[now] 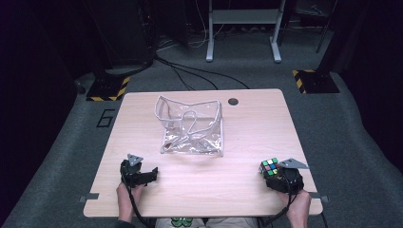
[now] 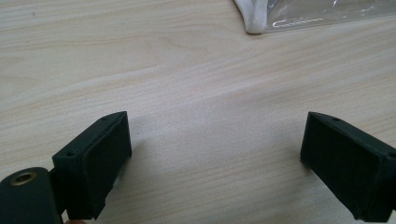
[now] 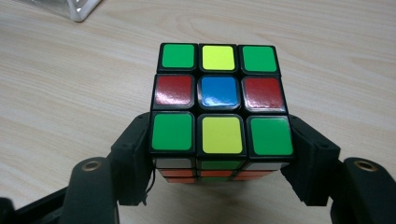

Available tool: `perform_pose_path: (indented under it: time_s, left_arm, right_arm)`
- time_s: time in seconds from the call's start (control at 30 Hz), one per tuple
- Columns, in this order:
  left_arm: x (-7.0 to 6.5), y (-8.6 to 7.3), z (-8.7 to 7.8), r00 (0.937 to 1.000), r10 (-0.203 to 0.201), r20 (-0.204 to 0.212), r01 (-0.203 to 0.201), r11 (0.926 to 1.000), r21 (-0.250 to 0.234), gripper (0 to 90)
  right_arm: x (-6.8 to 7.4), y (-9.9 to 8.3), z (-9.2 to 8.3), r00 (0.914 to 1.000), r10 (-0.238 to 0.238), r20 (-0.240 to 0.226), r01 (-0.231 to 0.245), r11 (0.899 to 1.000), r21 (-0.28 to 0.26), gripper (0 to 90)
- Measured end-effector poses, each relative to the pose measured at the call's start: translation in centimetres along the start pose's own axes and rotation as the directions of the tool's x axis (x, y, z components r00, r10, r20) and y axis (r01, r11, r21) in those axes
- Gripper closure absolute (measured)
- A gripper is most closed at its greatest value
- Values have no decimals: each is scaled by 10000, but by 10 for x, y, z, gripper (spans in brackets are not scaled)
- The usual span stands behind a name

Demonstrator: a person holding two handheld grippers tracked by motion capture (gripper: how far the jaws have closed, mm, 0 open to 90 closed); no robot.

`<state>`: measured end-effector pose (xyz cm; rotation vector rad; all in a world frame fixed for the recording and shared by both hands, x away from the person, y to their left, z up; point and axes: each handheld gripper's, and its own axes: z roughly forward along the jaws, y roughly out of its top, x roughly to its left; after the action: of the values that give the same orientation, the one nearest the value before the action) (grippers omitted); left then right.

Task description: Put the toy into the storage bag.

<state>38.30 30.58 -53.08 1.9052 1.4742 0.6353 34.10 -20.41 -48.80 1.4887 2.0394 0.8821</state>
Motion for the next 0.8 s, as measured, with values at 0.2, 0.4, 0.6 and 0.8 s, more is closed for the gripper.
perform_pose_path:
  time_s: [0.2,0.4,0.6,0.8]
  left_arm:
    - [0,0,0,10000,-2,-1,2,10000,0,84]
    - [0,0,0,10000,-2,0,2,10000,4,84]
    - [0,0,0,10000,-4,1,4,10000,5,84]
    - [0,0,0,10000,-7,-1,7,10000,5,84]
  right_arm:
    - [3,4,-1,9998,-176,-99,175,9998,-139,336]
    - [6,9,-3,9991,-343,-233,337,9992,-224,336]
    - [9,16,-6,9961,-363,-803,335,9988,-356,336]
    - [14,23,-7,9945,-662,-806,634,9973,-370,336]
